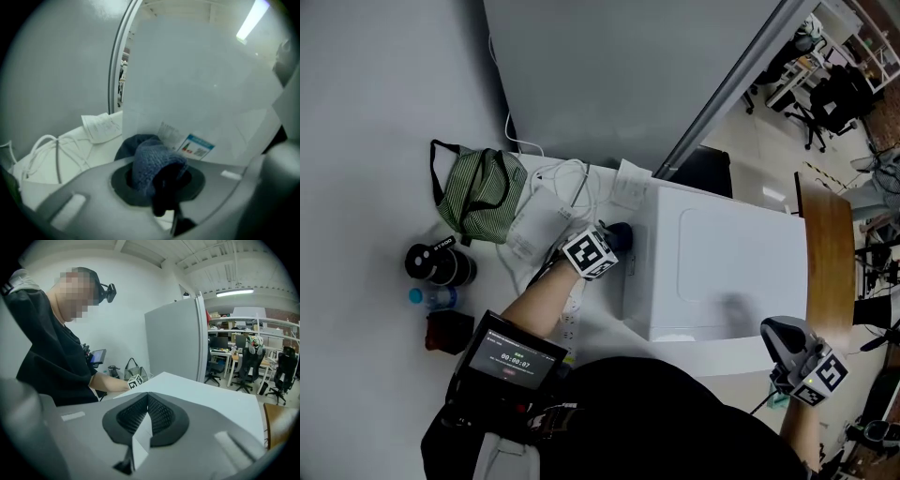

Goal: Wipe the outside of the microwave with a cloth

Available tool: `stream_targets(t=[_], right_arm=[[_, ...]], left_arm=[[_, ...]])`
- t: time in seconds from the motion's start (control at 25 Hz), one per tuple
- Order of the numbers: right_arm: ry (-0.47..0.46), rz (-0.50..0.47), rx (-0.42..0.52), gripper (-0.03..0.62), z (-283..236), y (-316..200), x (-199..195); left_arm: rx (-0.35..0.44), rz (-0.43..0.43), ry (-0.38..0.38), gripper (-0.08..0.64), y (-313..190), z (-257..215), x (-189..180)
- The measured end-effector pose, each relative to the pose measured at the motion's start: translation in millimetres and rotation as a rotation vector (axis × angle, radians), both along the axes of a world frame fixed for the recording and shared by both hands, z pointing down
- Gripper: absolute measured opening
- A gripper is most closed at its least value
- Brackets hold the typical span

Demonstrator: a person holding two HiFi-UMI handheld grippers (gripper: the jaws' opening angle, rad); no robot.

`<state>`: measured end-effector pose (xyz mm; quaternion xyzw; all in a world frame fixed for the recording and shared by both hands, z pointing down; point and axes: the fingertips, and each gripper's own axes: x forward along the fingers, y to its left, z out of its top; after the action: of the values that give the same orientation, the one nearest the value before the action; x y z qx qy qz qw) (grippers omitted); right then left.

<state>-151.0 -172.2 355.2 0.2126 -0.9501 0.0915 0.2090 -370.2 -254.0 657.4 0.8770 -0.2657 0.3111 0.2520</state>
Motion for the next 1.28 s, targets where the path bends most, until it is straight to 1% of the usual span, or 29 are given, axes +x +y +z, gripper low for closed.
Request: stream_targets(t=[0.08, 0.16, 0.24, 0.28, 0.32, 0.36, 0.44, 0.48, 0.56, 0.6, 0.64, 0.68, 0.72, 0.76, 0.8, 0.84, 0.92, 1.0, 1.08, 1.12, 1.2, 1.28], right_arm=[[-0.031, -0.009, 0.014, 0.006, -3.0, 0.3, -2.5], [-0.065, -0.021, 0.021, 0.006, -3.9, 0.3, -7.6], [-0.091, -0.036, 0.022, 0.006, -3.7, 1.4, -14.2], [-0.101, -0.043, 0.023, 0.006, -3.8, 2.6, -17.5], [-0.107, -0.051, 0.024, 0.006, -4.1, 3.9, -20.4], [-0.110, -0.056, 0.026, 0.006, -4.7, 5.2, -22.7], [-0.109, -0.059, 0.026, 0.006, -5.9, 7.6, -24.9], [-0.102, -0.057, 0.024, 0.006, -6.0, 8.5, -24.5], [-0.079, -0.049, 0.016, 0.006, -4.5, 9.3, -20.9], [-0.064, -0.044, 0.011, 0.006, -3.2, 9.5, -18.3], [-0.051, -0.038, 0.006, 0.006, -2.0, 9.9, -15.9], [-0.039, -0.033, 0.001, 0.006, -0.9, 10.7, -14.0], [-0.029, -0.029, -0.002, 0.006, 0.0, 11.9, -12.5], [-0.020, -0.027, -0.006, 0.006, 0.9, 13.0, -11.2], [-0.009, -0.025, -0.009, 0.006, 2.1, 13.7, -9.8], [0.001, -0.023, -0.012, 0.007, 3.4, 13.9, -8.1], [0.020, -0.018, -0.018, 0.006, 5.7, 13.8, -4.6], [0.028, -0.021, -0.019, 0.006, 6.6, 14.9, -3.7], [0.025, -0.029, -0.015, 0.006, 6.6, 16.7, -5.4], [0.019, -0.033, -0.013, 0.006, 5.7, 17.4, -6.6], [-0.005, -0.041, 0.000, 0.006, 1.4, 18.2, -10.1], [-0.044, -0.053, 0.018, 0.006, -2.6, 19.4, -15.1]], left_arm=[[0.038, 0.014, 0.066, 0.060, 11.5, -54.0, -11.4], [0.072, 0.079, 0.162, 0.060, 31.7, -113.4, -14.3], [0.089, 0.156, 0.252, 0.060, 51.3, -163.5, -7.6], [0.087, 0.191, 0.275, 0.060, 58.6, -178.4, -1.1], [0.081, 0.220, 0.274, 0.060, 63.3, -184.1, 6.4], [0.072, 0.242, 0.249, 0.060, 65.5, -181.0, 14.3], [0.049, 0.275, 0.179, 0.060, 67.0, -160.1, 29.5], [0.038, 0.287, 0.161, 0.060, 67.3, -149.8, 34.8], [0.027, 0.292, 0.150, 0.061, 63.2, -134.5, 35.9], [0.023, 0.295, 0.116, 0.061, 60.1, -122.9, 34.0], [0.016, 0.310, 0.055, 0.060, 59.0, -105.3, 33.1], [0.006, 0.338, -0.008, 0.060, 60.5, -83.9, 34.1], [-0.008, 0.365, -0.050, 0.061, 62.9, -62.9, 36.0], [-0.021, 0.379, -0.064, 0.061, 64.1, -45.3, 36.9], [-0.035, 0.380, -0.063, 0.061, 63.8, -30.4, 36.4], [-0.047, 0.376, -0.063, 0.061, 62.7, -15.9, 35.3], [-0.065, 0.369, -0.087, 0.061, 61.6, 15.8, 35.1], [-0.073, 0.347, -0.102, 0.061, 60.8, 40.2, 36.8], [-0.068, 0.307, -0.090, 0.061, 58.5, 44.8, 33.4], [-0.054, 0.292, -0.092, 0.061, 57.2, 38.8, 28.6], [-0.010, 0.279, -0.089, 0.061, 59.8, 7.2, 17.7], [0.048, 0.280, -0.064, 0.061, 69.3, -41.9, 7.0]])
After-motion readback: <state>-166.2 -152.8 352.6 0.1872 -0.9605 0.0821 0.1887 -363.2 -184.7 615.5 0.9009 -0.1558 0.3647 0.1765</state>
